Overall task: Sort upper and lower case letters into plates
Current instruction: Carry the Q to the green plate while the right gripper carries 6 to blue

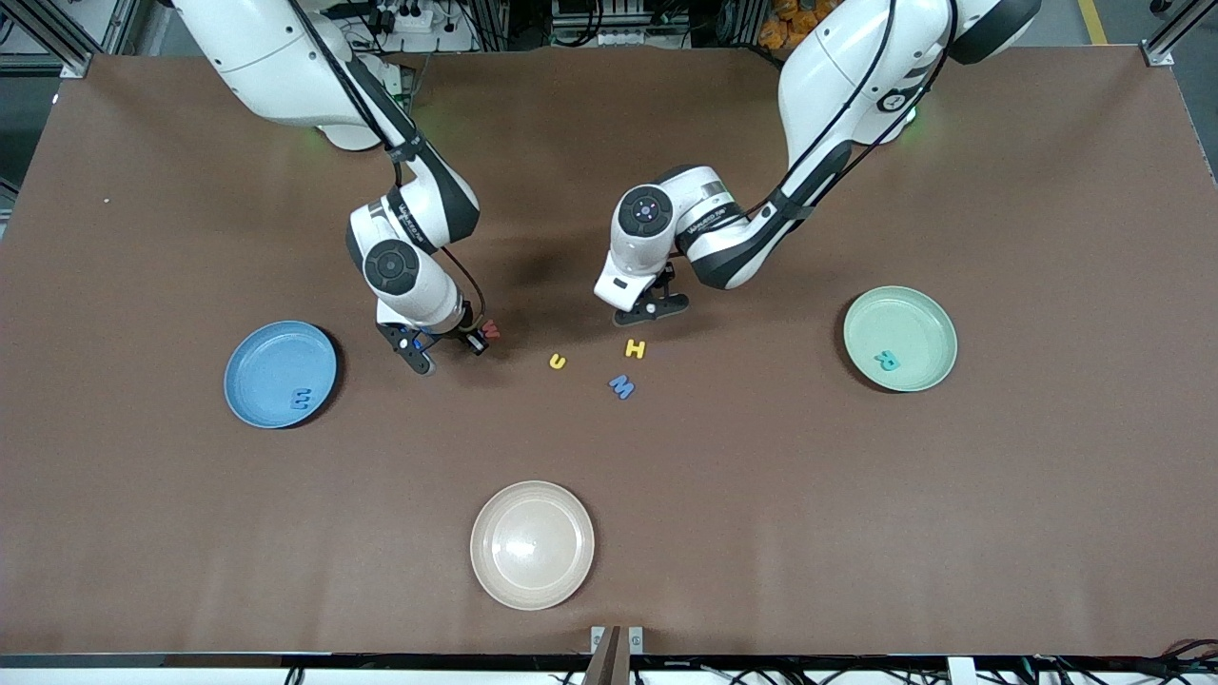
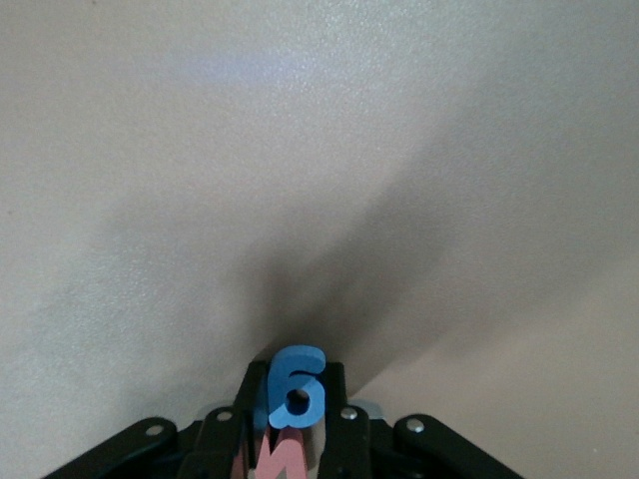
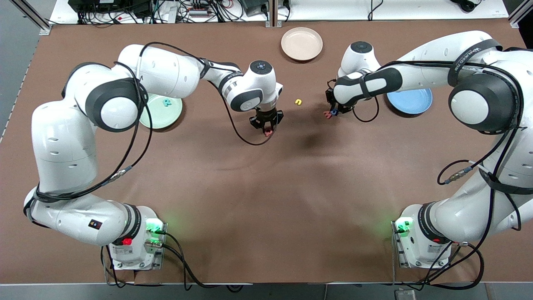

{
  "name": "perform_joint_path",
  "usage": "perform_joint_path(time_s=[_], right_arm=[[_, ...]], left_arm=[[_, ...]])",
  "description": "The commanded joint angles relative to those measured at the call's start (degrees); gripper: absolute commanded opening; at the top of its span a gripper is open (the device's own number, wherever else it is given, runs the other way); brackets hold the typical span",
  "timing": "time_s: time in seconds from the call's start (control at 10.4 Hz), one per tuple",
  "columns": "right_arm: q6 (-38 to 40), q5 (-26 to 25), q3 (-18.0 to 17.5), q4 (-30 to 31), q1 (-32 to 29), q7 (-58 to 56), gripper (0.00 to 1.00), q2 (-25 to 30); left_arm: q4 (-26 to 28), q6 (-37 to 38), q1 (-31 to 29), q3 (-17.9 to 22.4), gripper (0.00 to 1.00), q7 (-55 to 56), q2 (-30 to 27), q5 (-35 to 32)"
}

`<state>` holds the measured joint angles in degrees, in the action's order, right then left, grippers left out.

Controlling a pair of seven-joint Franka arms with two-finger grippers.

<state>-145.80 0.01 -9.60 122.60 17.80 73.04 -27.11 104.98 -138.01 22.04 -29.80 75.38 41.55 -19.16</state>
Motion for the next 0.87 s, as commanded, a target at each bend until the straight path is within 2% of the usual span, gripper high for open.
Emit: perform_joint_path(time_s=[0.0, 0.1, 0.39, 0.58, 0.68, 0.77], right_arm=[[-0.45, -0.54, 0.02, -0.16, 0.22, 0.7, 0.2, -0.31], [-0.45, -0.53, 0.02, -0.43, 0.22, 0.7, 0.2, -0.49], [0.69, -0.53, -0.07, -1.39, -0.39, -0.09, 0.14, -0.49], [10.82, -0.53, -0.07, -6.72, -1.18, -1.66, 0.14, -0.49], [15.24, -0.36, -0.07, -9.11, -2.23, -3.67, 0.14, -0.67], [16.15, -0.36, -0.16, -9.56, -4.16, -6.74, 0.14, -0.67]], left_arm=[[0.49, 0.01, -0.68, -0.09, 0.0, 1.18, -1.11, -1.15], [0.22, 1.24, -1.55, -0.7, 0.0, 0.57, -1.55, -1.15], [0.13, 4.05, -8.83, -7.28, 0.0, -0.23, -2.35, -1.15], [0.05, 8.43, -14.45, -10.26, 0.0, -3.29, -4.62, -1.15], [0.13, 10.8, -18.92, -12.98, 0.0, -4.7, -5.51, -1.15], [0.13, 13.09, -24.36, -16.31, 0.0, -6.02, -6.04, -1.15]])
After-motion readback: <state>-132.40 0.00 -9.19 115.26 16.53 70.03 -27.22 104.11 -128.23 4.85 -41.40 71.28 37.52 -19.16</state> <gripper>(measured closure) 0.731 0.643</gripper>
